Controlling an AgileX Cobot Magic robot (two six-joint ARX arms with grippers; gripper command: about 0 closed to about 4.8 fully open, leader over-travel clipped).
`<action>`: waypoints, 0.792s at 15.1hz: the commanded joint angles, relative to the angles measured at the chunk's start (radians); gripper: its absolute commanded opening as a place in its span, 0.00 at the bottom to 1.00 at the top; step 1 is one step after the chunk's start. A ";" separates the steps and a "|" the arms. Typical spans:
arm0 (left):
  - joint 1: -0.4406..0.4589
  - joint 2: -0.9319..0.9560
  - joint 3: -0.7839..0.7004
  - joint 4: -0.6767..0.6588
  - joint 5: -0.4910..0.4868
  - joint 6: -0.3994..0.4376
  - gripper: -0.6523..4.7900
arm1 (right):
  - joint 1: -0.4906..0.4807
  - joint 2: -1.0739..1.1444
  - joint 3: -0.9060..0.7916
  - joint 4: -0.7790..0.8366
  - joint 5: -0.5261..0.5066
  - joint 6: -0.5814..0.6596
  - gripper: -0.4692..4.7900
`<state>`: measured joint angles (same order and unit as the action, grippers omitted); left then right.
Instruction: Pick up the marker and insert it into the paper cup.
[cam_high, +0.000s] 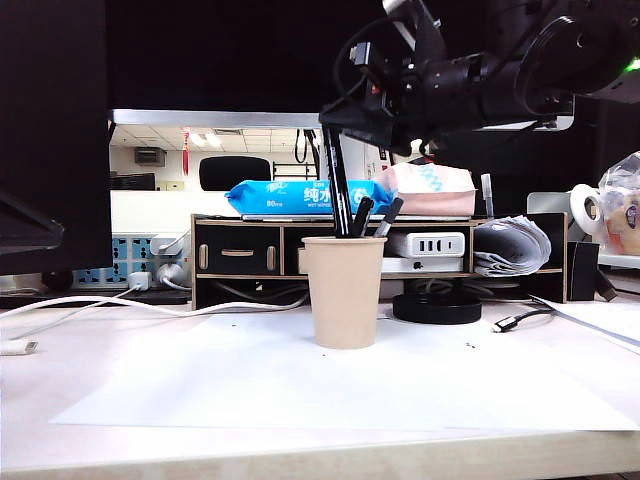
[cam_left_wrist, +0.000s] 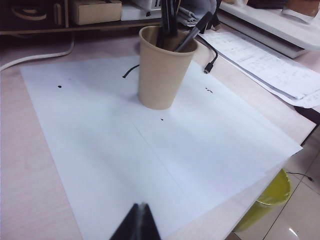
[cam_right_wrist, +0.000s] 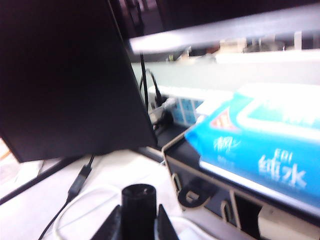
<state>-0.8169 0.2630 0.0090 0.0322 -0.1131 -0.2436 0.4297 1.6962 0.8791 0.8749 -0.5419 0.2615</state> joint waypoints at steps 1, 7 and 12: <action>0.002 0.000 0.002 0.007 0.001 0.001 0.11 | 0.001 -0.004 -0.013 0.019 -0.002 -0.005 0.23; 0.002 0.000 0.002 0.007 0.001 0.002 0.11 | 0.001 -0.004 -0.041 0.015 -0.002 -0.035 0.23; 0.002 0.000 0.002 0.006 0.001 0.002 0.11 | 0.004 0.037 -0.041 0.021 -0.012 -0.045 0.23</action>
<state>-0.8169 0.2634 0.0086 0.0319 -0.1131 -0.2432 0.4305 1.7382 0.8356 0.8719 -0.5453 0.2195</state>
